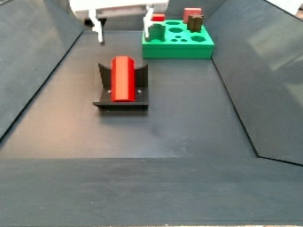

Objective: Pick up the hexagon object. Move up. Place the hexagon object on the fixture. Regrasp the hexagon object. Move to above the board. Insert the hexagon object.
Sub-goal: Regrasp the hexagon object.

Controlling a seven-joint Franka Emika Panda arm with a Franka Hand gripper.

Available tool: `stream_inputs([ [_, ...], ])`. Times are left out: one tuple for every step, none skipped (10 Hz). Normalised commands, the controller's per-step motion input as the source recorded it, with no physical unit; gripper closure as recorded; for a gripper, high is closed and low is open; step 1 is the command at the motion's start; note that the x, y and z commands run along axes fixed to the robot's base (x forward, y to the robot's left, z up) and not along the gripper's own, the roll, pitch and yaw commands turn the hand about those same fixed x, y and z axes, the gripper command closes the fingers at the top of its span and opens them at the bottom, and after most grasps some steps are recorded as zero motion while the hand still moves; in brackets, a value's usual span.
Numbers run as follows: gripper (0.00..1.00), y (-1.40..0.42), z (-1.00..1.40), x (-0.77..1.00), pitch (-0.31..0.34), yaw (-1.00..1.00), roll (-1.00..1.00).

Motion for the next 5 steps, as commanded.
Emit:
stream_inputs([
  [0.0,0.02,-1.0,0.12,-0.017,0.12,0.13],
  [0.0,0.02,-1.0,0.13,-0.021,0.11,0.13],
  [0.0,0.01,-1.0,0.14,-0.025,0.09,0.12],
  [0.0,0.0,-1.0,0.15,-0.028,0.07,0.11],
  [0.0,-0.01,-0.81,0.13,-0.024,0.06,0.11],
])
